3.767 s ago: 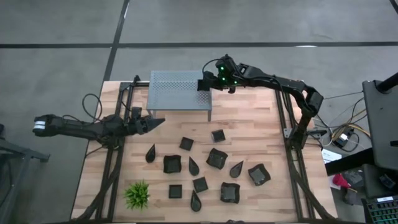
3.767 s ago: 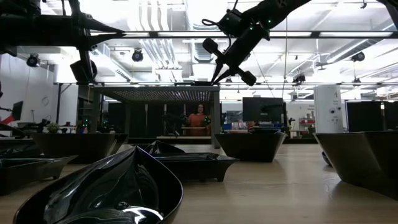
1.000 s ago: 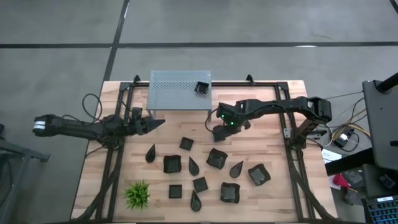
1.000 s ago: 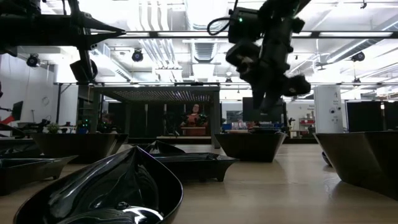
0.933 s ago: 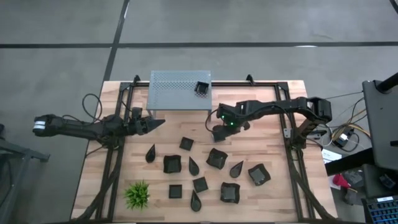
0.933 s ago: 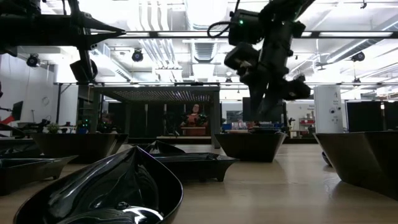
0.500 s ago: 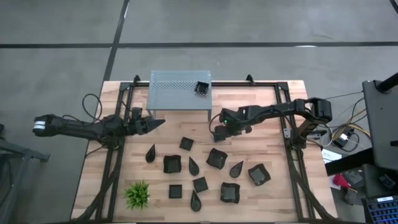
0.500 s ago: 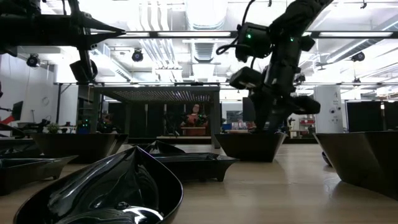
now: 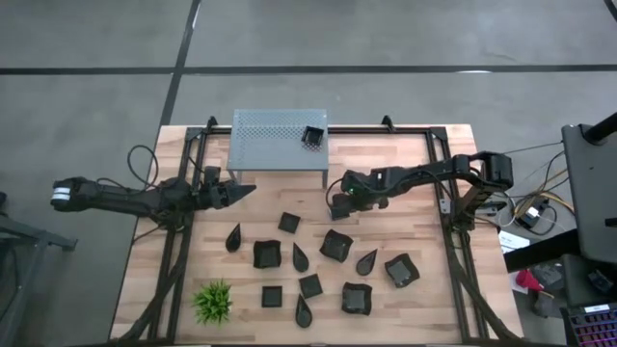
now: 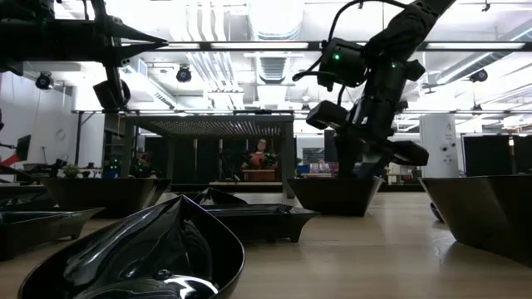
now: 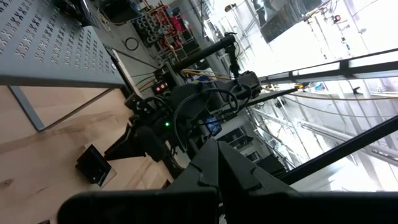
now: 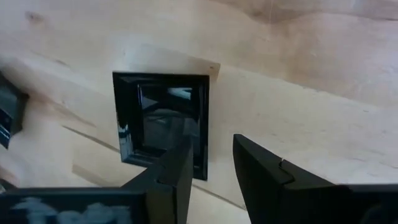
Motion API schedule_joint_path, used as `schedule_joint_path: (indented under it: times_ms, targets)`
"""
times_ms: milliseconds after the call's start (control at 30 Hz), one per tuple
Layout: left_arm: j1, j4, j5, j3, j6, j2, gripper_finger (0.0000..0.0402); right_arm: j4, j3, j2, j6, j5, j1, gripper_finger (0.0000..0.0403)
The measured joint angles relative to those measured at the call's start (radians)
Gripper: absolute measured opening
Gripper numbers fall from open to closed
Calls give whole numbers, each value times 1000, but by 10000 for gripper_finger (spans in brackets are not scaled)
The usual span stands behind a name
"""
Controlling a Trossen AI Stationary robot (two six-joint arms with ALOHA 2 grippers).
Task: Pick & Place Mini shaped plates
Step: Stack the square plate on top of the other square plate on the shelf
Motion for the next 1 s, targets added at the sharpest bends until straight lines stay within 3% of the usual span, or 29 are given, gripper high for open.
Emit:
schedule_joint_path:
  times_ms: [333,1000]
  targets:
    - [0,0,0,0,0,0,0,141,-51,0,60,18,-2,91]
    - [0,0,0,0,0,0,0,146,-76,2,75,19,-2,44]
